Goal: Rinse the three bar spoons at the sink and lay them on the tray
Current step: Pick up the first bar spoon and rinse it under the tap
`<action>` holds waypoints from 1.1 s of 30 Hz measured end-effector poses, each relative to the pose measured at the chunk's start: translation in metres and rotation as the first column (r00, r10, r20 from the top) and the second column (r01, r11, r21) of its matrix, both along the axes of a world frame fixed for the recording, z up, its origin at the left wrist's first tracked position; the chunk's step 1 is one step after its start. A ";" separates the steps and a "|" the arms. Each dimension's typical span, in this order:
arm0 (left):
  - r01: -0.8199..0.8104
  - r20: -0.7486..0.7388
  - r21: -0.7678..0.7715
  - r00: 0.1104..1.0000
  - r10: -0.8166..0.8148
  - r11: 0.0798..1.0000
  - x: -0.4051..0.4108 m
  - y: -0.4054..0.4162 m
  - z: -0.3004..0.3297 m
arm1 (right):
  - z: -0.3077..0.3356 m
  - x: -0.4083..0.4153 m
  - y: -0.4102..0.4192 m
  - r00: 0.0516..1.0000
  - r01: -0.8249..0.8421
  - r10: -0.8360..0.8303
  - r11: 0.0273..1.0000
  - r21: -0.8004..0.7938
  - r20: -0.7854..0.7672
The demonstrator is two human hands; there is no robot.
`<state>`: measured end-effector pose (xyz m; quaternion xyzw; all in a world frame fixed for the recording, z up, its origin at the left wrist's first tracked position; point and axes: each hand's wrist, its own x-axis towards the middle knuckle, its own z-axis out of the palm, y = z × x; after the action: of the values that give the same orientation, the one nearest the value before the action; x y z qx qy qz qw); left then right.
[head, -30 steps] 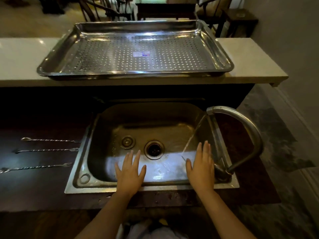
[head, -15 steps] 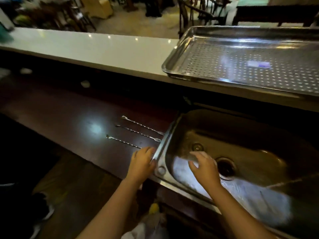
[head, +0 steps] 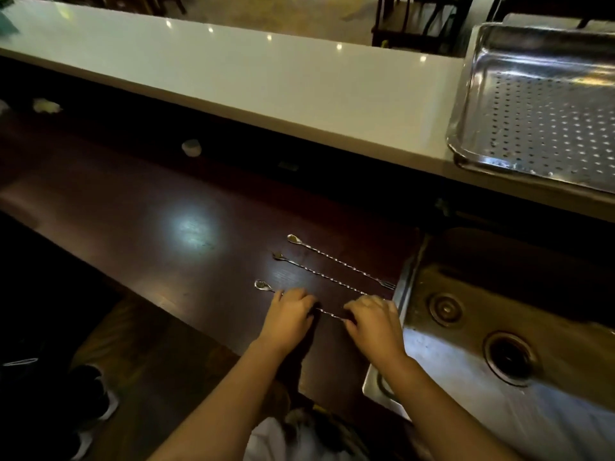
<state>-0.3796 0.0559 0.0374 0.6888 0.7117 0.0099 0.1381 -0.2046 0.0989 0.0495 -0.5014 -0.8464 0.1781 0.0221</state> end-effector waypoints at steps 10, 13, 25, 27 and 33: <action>0.115 0.021 0.058 0.993 -0.116 0.992 -0.010 0.024 -0.003 | -0.012 -0.002 0.006 0.992 -0.025 0.026 1.000 -0.017 0.120; 0.164 0.021 0.065 0.986 -0.165 0.984 -0.010 0.027 0.000 | -0.011 -0.004 0.010 0.995 -0.040 0.040 0.999 -0.001 0.086; 0.378 -0.026 0.199 0.924 -0.381 0.904 -0.010 0.027 0.020 | -0.003 0.003 0.014 0.997 0.035 -0.044 0.988 -0.153 -0.056; 0.381 -0.056 0.218 0.924 -0.378 0.899 -0.009 0.026 0.023 | -0.001 0.006 0.013 0.992 0.056 -0.077 0.976 -0.212 -0.095; 0.399 -0.063 0.358 0.912 -0.405 0.844 0.012 0.027 0.038 | 0.016 0.038 0.014 0.906 0.105 -0.297 0.848 -0.519 -0.302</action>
<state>-0.3679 0.0828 0.0755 0.8357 0.5364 0.1172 0.0127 -0.1668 0.1126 0.0657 -0.5349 -0.6948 0.4752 0.0728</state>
